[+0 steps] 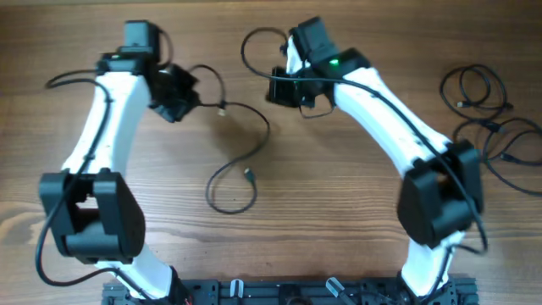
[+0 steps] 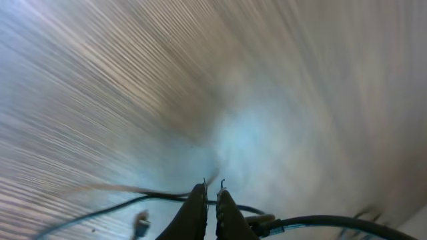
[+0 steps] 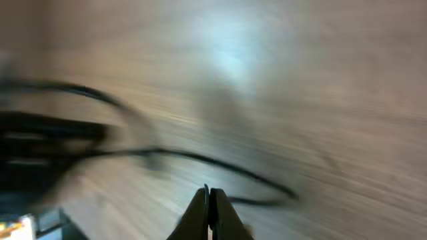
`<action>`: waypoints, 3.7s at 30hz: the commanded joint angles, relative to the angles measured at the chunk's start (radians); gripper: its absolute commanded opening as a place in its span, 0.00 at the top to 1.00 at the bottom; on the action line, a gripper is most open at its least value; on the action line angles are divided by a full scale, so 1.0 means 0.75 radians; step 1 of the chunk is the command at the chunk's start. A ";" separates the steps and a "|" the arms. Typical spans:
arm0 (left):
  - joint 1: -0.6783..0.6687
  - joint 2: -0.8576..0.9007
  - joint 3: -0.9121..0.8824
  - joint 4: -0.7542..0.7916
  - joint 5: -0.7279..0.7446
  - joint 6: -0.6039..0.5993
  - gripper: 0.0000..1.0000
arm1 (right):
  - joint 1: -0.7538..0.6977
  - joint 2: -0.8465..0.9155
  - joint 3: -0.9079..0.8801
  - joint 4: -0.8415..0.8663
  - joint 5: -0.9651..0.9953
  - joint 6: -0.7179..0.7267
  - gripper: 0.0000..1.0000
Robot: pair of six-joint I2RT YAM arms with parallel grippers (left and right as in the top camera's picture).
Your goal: Untangle cables
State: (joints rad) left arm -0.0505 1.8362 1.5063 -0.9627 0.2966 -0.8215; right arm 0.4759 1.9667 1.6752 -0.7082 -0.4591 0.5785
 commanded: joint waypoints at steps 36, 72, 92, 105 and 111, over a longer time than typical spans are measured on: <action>-0.162 -0.002 -0.276 0.180 0.147 0.277 0.00 | -0.093 -0.009 0.000 -0.297 -0.027 -0.345 0.38; 0.246 0.036 0.112 -0.070 0.196 0.488 0.00 | -0.111 0.183 0.000 -0.507 0.345 -0.244 0.18; 0.236 0.036 0.111 -0.069 0.161 0.491 0.00 | -0.231 -0.041 0.319 -0.588 0.193 -0.353 0.96; 0.235 0.036 0.111 -0.070 0.161 0.491 0.00 | -1.004 -0.080 0.540 -0.182 0.299 -0.123 0.96; 0.210 0.036 0.111 -0.056 0.160 0.491 0.00 | -1.135 0.224 0.540 0.092 0.291 0.002 0.96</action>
State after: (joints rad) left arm 0.1242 1.8534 1.5826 -1.0115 0.4240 -0.4576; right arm -0.3538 2.0537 2.0762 -0.6632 -0.2523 0.5205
